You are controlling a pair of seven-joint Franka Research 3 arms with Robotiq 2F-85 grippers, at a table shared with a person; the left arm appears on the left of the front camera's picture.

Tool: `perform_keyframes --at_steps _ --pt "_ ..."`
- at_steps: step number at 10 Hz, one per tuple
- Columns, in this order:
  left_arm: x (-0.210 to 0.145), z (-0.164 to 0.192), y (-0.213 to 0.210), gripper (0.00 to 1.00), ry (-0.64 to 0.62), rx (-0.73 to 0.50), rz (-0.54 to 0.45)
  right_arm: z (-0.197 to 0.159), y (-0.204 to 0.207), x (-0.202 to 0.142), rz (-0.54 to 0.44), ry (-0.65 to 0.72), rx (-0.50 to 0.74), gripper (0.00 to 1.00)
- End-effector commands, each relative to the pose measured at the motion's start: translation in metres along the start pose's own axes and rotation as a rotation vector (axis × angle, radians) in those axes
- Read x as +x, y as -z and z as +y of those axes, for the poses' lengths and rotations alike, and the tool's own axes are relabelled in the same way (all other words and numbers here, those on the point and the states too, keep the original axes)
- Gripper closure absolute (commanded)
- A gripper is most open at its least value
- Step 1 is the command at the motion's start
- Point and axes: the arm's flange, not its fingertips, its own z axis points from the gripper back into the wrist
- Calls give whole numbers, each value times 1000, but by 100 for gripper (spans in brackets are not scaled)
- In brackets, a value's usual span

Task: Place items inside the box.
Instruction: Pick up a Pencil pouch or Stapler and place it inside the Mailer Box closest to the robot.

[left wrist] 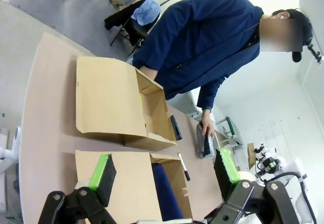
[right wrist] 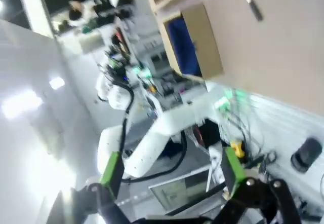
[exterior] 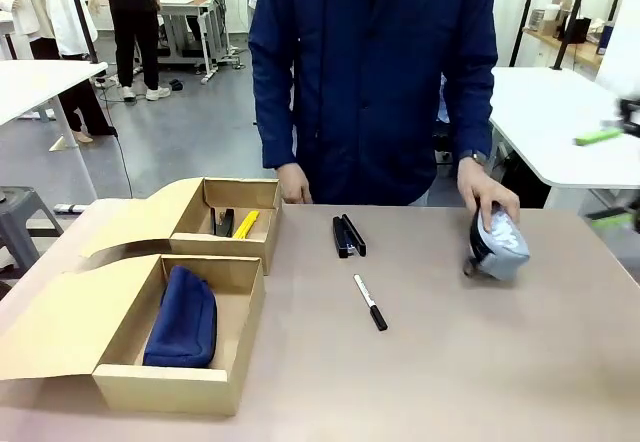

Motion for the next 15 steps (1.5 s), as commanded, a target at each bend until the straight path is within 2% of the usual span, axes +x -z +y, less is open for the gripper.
perform_keyframes --at_steps 1,2,3,4,5,15 --pt "-1 0 2 0 23 -22 -18 -70 -25 -22 -123 -173 178 0" --pt "-1 0 2 0 23 -22 -18 -123 -30 -34 -247 -247 281 0" --pt "-1 0 2 0 23 -22 -18 -159 -21 -44 -314 -351 399 0" --pt "-1 0 2 0 23 -22 -18 -179 -4 -43 -407 -312 420 0" --pt "-1 0 2 0 23 -22 -18 -88 -93 -8 -298 -207 286 0" --pt "-1 0 2 0 23 -22 -18 -88 -93 -8 -298 -207 286 0"
